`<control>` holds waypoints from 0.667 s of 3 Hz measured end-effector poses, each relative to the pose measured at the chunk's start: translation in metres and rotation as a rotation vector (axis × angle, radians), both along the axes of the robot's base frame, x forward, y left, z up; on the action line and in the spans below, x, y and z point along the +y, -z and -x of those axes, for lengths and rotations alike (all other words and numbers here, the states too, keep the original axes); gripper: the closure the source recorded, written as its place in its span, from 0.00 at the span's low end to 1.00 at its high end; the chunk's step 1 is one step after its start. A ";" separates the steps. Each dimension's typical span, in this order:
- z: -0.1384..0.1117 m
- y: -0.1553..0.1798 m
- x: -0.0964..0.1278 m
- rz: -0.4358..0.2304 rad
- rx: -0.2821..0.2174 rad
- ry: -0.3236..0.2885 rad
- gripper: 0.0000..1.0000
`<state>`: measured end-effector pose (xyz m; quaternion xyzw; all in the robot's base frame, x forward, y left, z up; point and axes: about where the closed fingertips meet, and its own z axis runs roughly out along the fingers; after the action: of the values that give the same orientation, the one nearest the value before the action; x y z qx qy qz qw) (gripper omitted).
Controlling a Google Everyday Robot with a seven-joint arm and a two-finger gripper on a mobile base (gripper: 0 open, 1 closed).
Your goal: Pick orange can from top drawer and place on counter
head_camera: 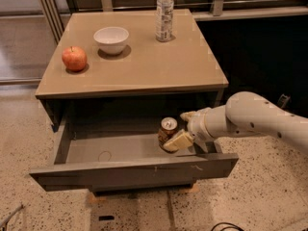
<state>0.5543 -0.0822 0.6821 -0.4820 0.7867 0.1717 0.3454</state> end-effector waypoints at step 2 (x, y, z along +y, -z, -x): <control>-0.019 0.012 0.030 -0.028 -0.004 -0.027 0.27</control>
Offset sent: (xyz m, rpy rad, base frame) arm 0.0282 0.0425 -0.0158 0.0389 -0.0054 0.0387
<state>0.5735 -0.0518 0.6702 -0.4881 0.7769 0.1865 0.3513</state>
